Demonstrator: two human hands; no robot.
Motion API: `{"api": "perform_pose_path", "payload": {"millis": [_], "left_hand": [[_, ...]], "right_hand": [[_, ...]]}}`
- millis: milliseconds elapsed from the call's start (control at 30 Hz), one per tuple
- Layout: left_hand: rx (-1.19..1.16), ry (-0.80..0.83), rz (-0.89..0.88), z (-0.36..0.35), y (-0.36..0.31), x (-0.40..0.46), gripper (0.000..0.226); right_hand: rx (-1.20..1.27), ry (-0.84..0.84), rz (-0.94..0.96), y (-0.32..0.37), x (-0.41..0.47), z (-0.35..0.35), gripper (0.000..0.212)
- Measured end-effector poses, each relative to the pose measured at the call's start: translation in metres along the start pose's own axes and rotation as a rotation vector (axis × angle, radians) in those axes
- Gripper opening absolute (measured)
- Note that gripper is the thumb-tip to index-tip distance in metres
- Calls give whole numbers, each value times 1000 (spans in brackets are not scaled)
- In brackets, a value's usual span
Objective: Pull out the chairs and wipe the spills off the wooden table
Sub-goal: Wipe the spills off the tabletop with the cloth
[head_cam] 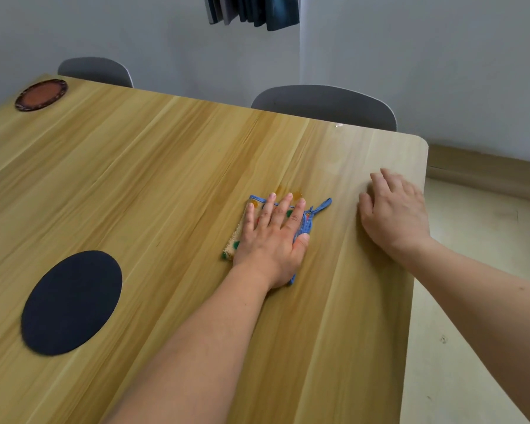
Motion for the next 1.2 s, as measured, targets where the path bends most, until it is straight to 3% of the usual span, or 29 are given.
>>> {"api": "perform_pose_path", "payload": {"millis": [733, 967, 1200], "left_hand": [[0, -6, -3, 26, -9, 134, 61], [0, -12, 0, 34, -11, 173, 61], [11, -22, 6, 41, -10, 207, 61]], "right_hand": [[109, -57, 3, -14, 30, 0, 43], [147, -66, -177, -27, 31, 2, 60], [98, -34, -185, -26, 32, 0, 61]]}}
Point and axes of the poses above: each hand's wrist, its own x-axis towards the middle knuckle, its own z-axis out of the back of the hand, y = z × x, the point moved 7 cm from there along x, towards the middle knuckle, and after that the axes turned 8 degrees about x, right-handed, at the moved point
